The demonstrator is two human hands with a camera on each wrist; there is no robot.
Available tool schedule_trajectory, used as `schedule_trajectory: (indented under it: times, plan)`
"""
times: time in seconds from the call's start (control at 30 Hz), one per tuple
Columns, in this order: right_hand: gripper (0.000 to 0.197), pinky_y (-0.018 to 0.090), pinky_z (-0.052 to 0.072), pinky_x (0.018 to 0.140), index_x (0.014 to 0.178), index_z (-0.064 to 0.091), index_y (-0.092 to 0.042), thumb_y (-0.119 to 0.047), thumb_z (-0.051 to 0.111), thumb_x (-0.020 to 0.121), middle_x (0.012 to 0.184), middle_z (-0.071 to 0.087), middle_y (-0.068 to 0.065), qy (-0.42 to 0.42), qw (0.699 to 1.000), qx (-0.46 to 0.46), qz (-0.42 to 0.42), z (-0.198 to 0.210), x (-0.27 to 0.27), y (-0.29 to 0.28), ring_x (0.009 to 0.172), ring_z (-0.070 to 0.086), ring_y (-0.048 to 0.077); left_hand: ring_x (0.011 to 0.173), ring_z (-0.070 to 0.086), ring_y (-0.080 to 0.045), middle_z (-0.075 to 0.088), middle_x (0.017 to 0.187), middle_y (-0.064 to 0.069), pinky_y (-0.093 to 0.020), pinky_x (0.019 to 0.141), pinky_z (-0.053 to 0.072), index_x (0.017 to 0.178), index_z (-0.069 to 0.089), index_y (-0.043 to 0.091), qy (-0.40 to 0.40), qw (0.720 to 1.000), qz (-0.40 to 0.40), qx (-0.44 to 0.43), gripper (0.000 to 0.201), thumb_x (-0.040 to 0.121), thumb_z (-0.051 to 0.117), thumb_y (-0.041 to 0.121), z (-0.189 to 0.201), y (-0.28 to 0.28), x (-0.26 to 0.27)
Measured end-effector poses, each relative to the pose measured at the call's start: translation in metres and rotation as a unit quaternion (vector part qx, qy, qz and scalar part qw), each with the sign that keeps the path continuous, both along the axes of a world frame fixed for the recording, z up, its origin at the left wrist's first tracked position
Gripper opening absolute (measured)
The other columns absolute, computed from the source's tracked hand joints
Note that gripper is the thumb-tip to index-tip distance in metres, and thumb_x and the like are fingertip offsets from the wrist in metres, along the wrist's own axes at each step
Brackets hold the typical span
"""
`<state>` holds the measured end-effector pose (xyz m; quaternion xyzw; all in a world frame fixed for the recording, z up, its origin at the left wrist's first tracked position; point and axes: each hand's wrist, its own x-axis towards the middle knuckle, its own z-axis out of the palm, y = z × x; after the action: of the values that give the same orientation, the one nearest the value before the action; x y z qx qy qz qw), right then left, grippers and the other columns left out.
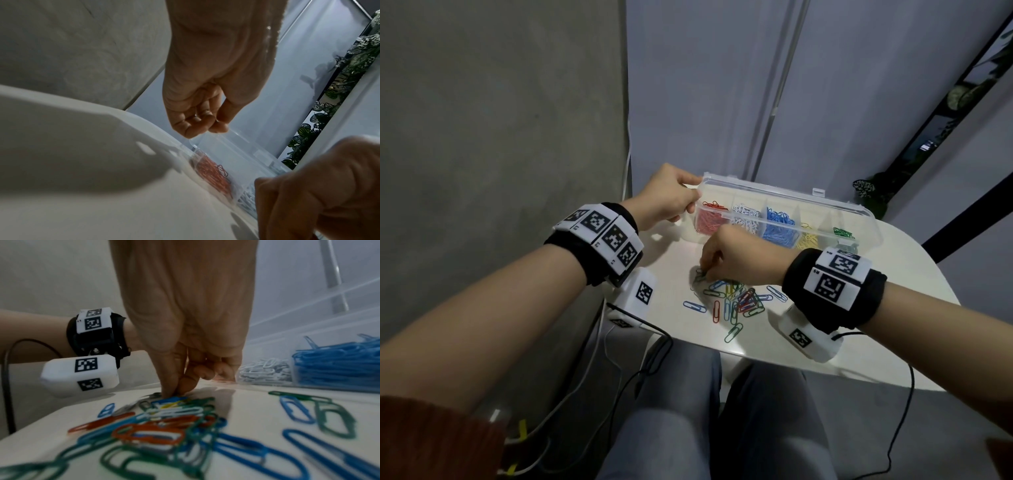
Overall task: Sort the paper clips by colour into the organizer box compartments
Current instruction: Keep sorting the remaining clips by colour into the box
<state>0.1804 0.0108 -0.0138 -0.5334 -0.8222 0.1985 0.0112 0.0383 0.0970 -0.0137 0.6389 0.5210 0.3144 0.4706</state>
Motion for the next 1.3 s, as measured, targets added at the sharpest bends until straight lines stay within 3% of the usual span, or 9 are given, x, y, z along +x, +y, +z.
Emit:
schedule_trajectory:
  times: [0.07, 0.2, 0.3, 0.4, 0.57, 0.7, 0.87, 1.17, 1.3]
  plan:
    - [0.012, 0.022, 0.045, 0.063, 0.094, 0.073, -0.008, -0.014, 0.071, 0.084, 0.088, 0.07, 0.004, -0.022, 1.0, 0.008, 0.005, 0.001, -0.002, -0.001, 0.074, 0.057, 0.015, 0.046, 0.037, -0.011, 0.052, 0.058, -0.005, -0.024, 0.046, 0.034, 0.133, 0.055, 0.006, 0.0, 1.0, 0.0, 0.001, 0.038, 0.095, 0.055, 0.006, 0.0, 0.0, 0.0]
    - [0.007, 0.011, 0.037, 0.055, 0.086, 0.071, -0.007, -0.013, 0.071, 0.085, 0.082, 0.066, 0.001, -0.007, 1.0, 0.005, -0.001, 0.004, 0.003, -0.006, 0.069, 0.054, 0.011, 0.046, 0.038, -0.011, 0.052, 0.059, -0.005, -0.023, 0.045, 0.034, 0.133, 0.056, 0.007, 0.0, 1.0, 0.0, 0.003, 0.038, 0.095, 0.055, 0.006, 0.001, -0.001, 0.0]
    - [0.009, 0.009, 0.039, 0.054, 0.077, 0.068, -0.008, -0.011, 0.076, 0.081, 0.071, 0.062, -0.006, 0.06, 0.997, 0.002, -0.04, 0.016, 0.015, -0.012, 0.058, 0.051, -0.002, 0.046, 0.037, -0.011, 0.052, 0.059, -0.005, -0.023, 0.045, 0.034, 0.132, 0.056, 0.007, 0.0, 1.0, -0.003, 0.001, 0.037, 0.095, 0.056, 0.006, 0.0, -0.001, 0.0]
    - [0.015, 0.012, 0.034, 0.053, 0.068, 0.066, -0.002, -0.004, 0.08, 0.073, 0.06, 0.055, -0.004, 0.132, 0.985, 0.044, -0.099, 0.041, 0.038, -0.019, 0.05, 0.043, -0.001, 0.046, 0.037, -0.012, 0.053, 0.059, -0.005, -0.025, 0.047, 0.034, 0.132, 0.056, 0.007, -0.002, 1.0, -0.002, -0.002, 0.037, 0.095, 0.056, 0.006, 0.001, -0.001, 0.0]
    - [0.01, 0.011, 0.03, 0.041, 0.073, 0.072, -0.004, -0.006, 0.082, 0.071, 0.047, 0.057, -0.007, 0.192, 0.922, 0.154, -0.3, 0.07, 0.109, -0.018, 0.041, 0.039, 0.002, 0.048, 0.036, -0.013, 0.052, 0.059, -0.005, -0.027, 0.049, 0.033, 0.13, 0.057, 0.007, -0.007, 1.0, 0.001, -0.003, 0.035, 0.095, 0.055, 0.006, 0.0, -0.001, 0.0]
    - [0.016, 0.023, 0.033, 0.05, 0.065, 0.069, -0.009, -0.006, 0.084, 0.068, 0.055, 0.055, 0.007, 0.153, 0.879, 0.196, -0.406, 0.065, 0.156, -0.014, 0.051, 0.039, 0.016, 0.046, 0.035, -0.012, 0.052, 0.058, -0.005, -0.025, 0.047, 0.032, 0.131, 0.057, 0.008, -0.004, 1.0, 0.001, 0.0, 0.036, 0.095, 0.054, 0.005, -0.001, -0.001, 0.001]
    - [0.016, 0.022, 0.035, 0.052, 0.079, 0.072, -0.003, -0.006, 0.084, 0.069, 0.068, 0.061, 0.01, 0.102, 0.891, 0.16, -0.412, 0.055, 0.161, -0.016, 0.059, 0.049, 0.015, 0.044, 0.036, -0.011, 0.052, 0.058, -0.005, -0.025, 0.047, 0.033, 0.129, 0.06, 0.009, -0.001, 1.0, 0.0, 0.0, 0.034, 0.095, 0.053, 0.004, 0.001, -0.001, 0.0]
    - [0.011, 0.01, 0.033, 0.047, 0.078, 0.074, -0.011, -0.006, 0.081, 0.072, 0.056, 0.053, -0.001, 0.132, 0.939, 0.16, -0.273, 0.039, 0.099, -0.032, 0.043, 0.042, 0.001, 0.047, 0.036, -0.013, 0.053, 0.059, -0.006, -0.027, 0.049, 0.033, 0.133, 0.056, 0.008, 0.0, 1.0, 0.001, 0.0, 0.037, 0.096, 0.053, 0.005, 0.001, -0.003, 0.0]
    - [0.011, 0.021, 0.039, 0.057, 0.078, 0.076, -0.01, -0.002, 0.07, 0.077, 0.064, 0.065, 0.001, 0.057, 0.96, 0.15, -0.228, 0.015, 0.079, -0.038, 0.059, 0.055, 0.016, 0.047, 0.038, -0.012, 0.053, 0.06, -0.005, -0.025, 0.048, 0.035, 0.134, 0.055, 0.008, 0.005, 1.0, 0.0, 0.003, 0.038, 0.096, 0.053, 0.007, 0.001, -0.003, 0.0]
